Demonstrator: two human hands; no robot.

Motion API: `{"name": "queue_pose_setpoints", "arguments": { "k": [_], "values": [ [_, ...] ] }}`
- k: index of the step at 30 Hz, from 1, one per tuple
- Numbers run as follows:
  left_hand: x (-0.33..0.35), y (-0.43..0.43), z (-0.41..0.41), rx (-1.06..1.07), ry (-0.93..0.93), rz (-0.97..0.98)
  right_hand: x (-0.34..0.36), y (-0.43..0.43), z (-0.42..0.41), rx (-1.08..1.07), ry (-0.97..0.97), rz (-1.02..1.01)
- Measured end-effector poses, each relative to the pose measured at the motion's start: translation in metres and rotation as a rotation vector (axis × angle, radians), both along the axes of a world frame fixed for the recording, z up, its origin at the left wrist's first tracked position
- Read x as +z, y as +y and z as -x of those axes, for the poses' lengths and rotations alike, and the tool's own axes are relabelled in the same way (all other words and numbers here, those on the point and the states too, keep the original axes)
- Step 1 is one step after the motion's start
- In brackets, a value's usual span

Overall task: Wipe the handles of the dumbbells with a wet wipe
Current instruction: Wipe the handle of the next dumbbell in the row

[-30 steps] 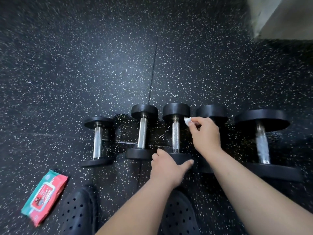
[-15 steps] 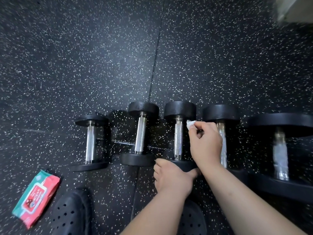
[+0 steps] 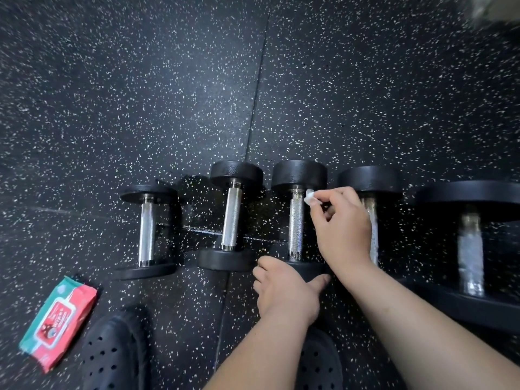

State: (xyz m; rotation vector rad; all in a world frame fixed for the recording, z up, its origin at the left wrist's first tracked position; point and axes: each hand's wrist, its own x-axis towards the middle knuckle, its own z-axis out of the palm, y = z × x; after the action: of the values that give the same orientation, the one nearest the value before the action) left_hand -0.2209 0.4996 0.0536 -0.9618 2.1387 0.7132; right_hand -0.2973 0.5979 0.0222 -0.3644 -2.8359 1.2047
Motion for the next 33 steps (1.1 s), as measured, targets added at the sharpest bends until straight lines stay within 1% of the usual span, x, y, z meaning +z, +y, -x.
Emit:
{"name": "queue_pose_setpoints", "arguments": {
  "k": [4,8,11,15,22,26,30,33],
  "values": [
    [0.0,-0.001,0.0,-0.014,-0.005,0.008,-0.006,-0.009,0.006,0.094,0.103,-0.141],
    [0.0,-0.003,0.001,-0.026,-0.02,-0.001,-0.017,-0.017,0.013,0.143,0.22,-0.288],
    [-0.001,-0.004,0.001,-0.035,-0.026,0.001,-0.022,-0.02,0.013,0.133,0.215,-0.359],
    [0.001,-0.004,0.001,-0.037,-0.031,-0.004,-0.027,-0.009,0.006,0.049,0.125,-0.303],
    [0.001,-0.002,0.001,-0.035,-0.039,0.007,-0.024,-0.014,0.008,0.084,0.18,-0.284],
    [0.001,-0.001,0.001,-0.047,-0.041,0.021,-0.029,-0.019,0.0,0.11,0.167,-0.236],
    [0.002,-0.002,0.002,-0.044,-0.053,0.012,-0.031,-0.025,0.0,0.21,0.206,-0.316],
    [0.001,-0.003,0.002,-0.045,-0.058,0.013,-0.023,-0.028,-0.001,0.107,0.119,-0.232]
  ]
}}
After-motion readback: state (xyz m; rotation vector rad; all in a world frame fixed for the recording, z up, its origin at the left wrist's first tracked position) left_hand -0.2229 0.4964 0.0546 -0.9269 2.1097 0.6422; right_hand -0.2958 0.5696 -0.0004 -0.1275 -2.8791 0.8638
